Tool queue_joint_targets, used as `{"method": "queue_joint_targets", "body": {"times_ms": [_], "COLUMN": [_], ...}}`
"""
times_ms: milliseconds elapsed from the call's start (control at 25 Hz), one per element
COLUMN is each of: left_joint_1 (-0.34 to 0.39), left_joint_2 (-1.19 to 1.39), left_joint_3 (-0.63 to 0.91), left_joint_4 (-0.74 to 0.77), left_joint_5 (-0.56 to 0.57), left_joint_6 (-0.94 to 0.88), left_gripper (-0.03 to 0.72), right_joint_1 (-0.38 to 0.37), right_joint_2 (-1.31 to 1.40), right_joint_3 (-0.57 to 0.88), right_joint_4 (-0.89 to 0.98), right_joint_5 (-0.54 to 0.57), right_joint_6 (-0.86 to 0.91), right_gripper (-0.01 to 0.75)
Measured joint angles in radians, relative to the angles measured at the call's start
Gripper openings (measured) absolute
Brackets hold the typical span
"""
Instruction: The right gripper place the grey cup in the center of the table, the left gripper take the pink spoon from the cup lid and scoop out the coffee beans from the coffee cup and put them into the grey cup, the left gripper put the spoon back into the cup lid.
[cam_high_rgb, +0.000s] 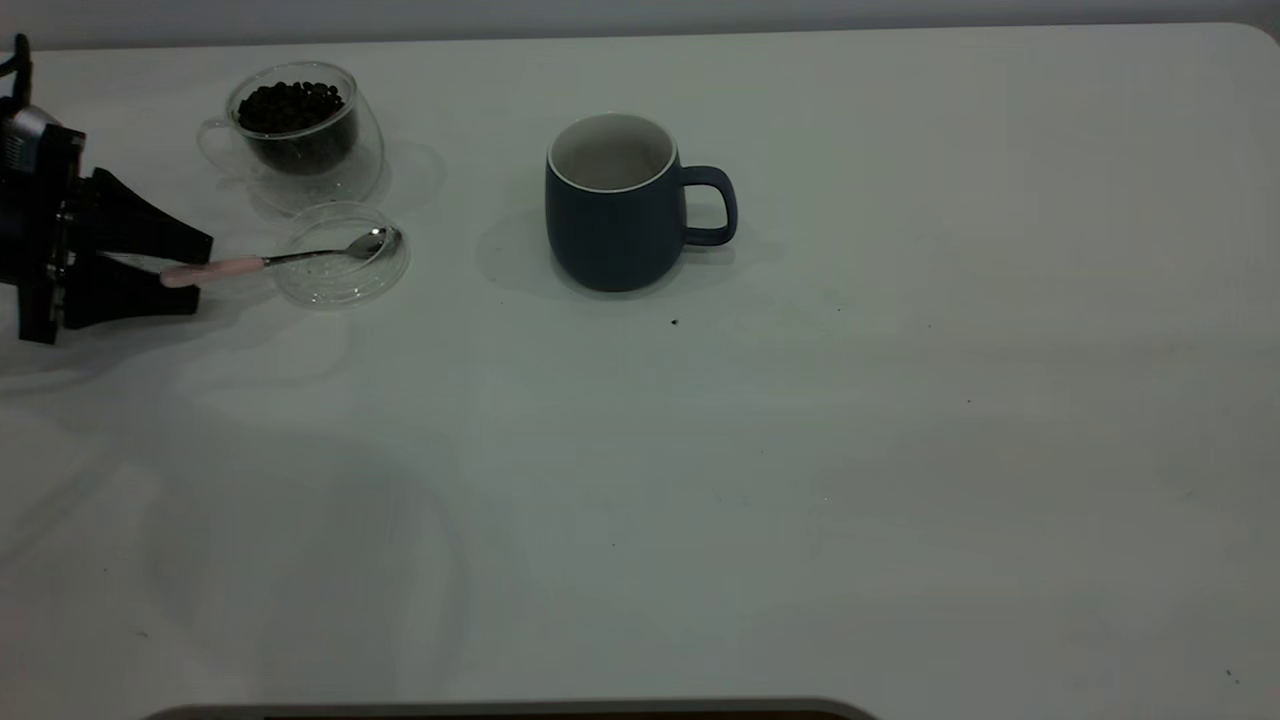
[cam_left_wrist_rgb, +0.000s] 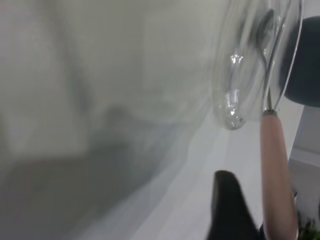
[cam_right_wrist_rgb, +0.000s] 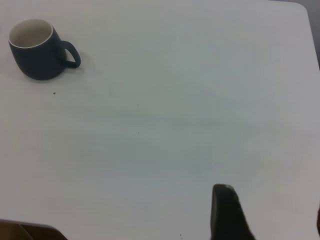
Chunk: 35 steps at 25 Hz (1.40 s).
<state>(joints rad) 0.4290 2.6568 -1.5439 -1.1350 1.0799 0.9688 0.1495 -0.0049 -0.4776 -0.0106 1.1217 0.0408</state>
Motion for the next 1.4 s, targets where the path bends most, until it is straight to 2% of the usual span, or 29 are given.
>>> {"method": "queue_joint_targets", "body": {"times_ms": [120, 360, 480, 560, 680, 840, 1040, 1120, 1200, 1280, 1400], "left_joint_1": [0.039, 0.155, 0.169, 0.151, 0.088, -0.025, -0.211, -0.287, -0.353, -0.393, -0.412], "left_joint_2": [-0.015, -0.191, -0.345, -0.479, -0.679, -0.892, -1.043, -1.093, -1.147, -1.217, -1.336], "left_joint_3": [0.000, 0.000, 0.000, 0.000, 0.000, 0.001, 0.035, 0.078, 0.132, 0.215, 0.364], "left_joint_4": [0.007, 0.011, 0.026, 0.090, 0.295, 0.617, 0.942, 0.999, 1.045, 1.073, 1.092], "left_joint_5": [0.000, 0.023, 0.042, 0.025, -0.049, -0.098, 0.033, 0.086, 0.086, 0.086, 0.086], "left_joint_6": [-0.002, -0.075, -0.129, -0.164, -0.238, -0.447, -0.666, -0.702, -0.746, -0.790, -0.832], "left_gripper": [0.588, 0.584, 0.580, 0.581, 0.581, 0.581, 0.581, 0.581, 0.581, 0.581, 0.581], "right_joint_1": [0.000, 0.000, 0.000, 0.000, 0.000, 0.000, 0.000, 0.000, 0.000, 0.000, 0.000], "right_joint_2": [0.000, 0.000, 0.000, 0.000, 0.000, 0.000, 0.000, 0.000, 0.000, 0.000, 0.000], "right_joint_3": [0.000, 0.000, 0.000, 0.000, 0.000, 0.000, 0.000, 0.000, 0.000, 0.000, 0.000], "right_joint_4": [0.000, 0.000, 0.000, 0.000, 0.000, 0.000, 0.000, 0.000, 0.000, 0.000, 0.000], "right_joint_5": [0.000, 0.000, 0.000, 0.000, 0.000, 0.000, 0.000, 0.000, 0.000, 0.000, 0.000], "right_joint_6": [0.000, 0.000, 0.000, 0.000, 0.000, 0.000, 0.000, 0.000, 0.000, 0.000, 0.000], "right_gripper": [0.456, 0.456, 0.456, 0.456, 0.456, 0.456, 0.456, 0.456, 0.456, 0.456, 0.456]}}
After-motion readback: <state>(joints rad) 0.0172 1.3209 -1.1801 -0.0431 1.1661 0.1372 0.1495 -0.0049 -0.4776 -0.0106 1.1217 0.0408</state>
